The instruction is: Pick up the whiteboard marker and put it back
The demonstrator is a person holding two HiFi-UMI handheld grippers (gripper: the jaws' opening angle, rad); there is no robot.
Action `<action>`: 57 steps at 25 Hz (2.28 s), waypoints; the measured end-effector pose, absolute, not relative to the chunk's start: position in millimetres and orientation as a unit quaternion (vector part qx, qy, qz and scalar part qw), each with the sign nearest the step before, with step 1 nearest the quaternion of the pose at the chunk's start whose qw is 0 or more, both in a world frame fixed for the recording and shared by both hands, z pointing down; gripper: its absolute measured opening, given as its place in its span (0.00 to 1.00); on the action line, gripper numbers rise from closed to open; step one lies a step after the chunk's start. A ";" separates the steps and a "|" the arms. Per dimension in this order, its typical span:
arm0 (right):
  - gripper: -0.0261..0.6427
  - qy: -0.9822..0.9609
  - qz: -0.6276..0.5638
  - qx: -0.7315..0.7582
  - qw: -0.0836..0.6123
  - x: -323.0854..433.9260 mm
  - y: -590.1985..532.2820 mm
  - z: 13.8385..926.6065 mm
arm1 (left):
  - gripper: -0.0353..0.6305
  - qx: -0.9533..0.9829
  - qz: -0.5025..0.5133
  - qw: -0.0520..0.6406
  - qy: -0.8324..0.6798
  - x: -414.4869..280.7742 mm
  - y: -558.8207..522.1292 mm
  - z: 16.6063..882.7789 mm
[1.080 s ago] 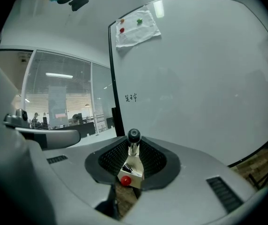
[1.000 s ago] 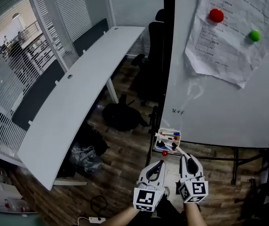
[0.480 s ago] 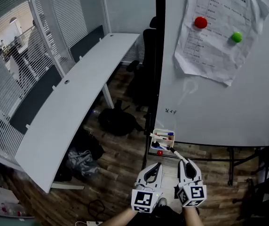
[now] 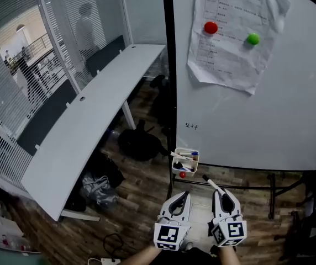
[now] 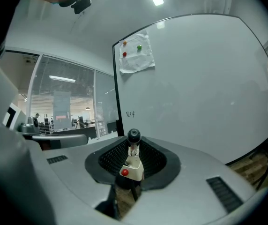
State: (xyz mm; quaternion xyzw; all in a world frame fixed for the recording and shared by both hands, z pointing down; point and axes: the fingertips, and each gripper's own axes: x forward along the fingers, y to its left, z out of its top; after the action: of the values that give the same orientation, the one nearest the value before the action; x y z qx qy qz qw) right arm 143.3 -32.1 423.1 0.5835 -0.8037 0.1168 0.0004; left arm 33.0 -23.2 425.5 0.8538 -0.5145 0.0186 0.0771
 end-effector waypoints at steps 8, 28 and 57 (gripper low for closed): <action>0.16 -0.809 0.107 0.578 -0.007 173.2 12.5 416.4 | 0.06 0.848 0.018 0.068 -0.525 56.2 14.2 416.4; 0.16 -0.827 0.098 0.554 -0.025 197.4 85.1 400.7 | 0.06 0.842 0.016 0.032 -0.538 73.6 93.3 386.8; 0.16 -0.803 0.096 0.588 -0.027 181.5 104.7 399.2 | 0.06 0.858 0.018 0.033 -0.512 46.7 99.2 385.9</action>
State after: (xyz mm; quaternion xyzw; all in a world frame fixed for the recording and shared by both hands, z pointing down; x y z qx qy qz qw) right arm 181.5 104.7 399.2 0.5881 -0.8027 0.0956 -0.0271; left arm 46.7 99.2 385.9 0.8581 -0.5121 0.0182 0.0334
